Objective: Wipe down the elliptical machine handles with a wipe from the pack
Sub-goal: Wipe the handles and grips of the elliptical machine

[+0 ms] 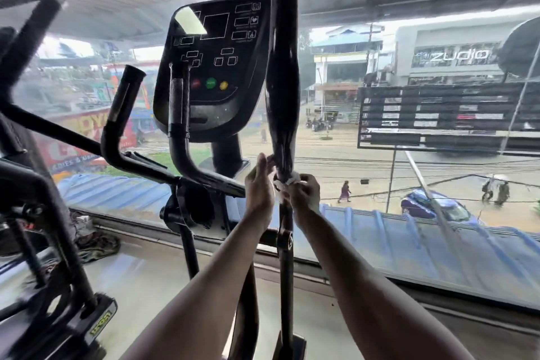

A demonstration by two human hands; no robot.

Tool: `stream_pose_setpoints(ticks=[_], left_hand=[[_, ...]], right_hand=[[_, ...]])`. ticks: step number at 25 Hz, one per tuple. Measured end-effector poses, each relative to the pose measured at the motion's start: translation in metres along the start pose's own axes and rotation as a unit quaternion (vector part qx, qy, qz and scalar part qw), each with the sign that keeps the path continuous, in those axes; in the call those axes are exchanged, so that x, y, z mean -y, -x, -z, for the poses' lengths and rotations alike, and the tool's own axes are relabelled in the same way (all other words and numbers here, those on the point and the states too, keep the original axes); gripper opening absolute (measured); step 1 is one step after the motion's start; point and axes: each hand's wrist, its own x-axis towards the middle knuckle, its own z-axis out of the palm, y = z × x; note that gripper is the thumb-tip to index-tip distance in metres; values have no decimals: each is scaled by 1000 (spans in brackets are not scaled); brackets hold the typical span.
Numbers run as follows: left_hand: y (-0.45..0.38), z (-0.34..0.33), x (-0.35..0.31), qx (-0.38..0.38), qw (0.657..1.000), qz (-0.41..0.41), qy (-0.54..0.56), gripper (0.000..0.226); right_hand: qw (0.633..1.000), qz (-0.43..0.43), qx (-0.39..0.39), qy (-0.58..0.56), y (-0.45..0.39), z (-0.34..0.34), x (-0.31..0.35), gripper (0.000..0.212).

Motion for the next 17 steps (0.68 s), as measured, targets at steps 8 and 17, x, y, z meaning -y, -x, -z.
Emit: stream_pose_setpoints(ticks=[8, 17], left_hand=[[-3, -6, -7, -8, 1000, -16, 1, 40], [10, -13, -44, 24, 999, -37, 13, 41]], right_hand=[[982, 179, -45, 47, 36, 1, 16, 24], [955, 271, -74, 101, 45, 18, 36, 34]])
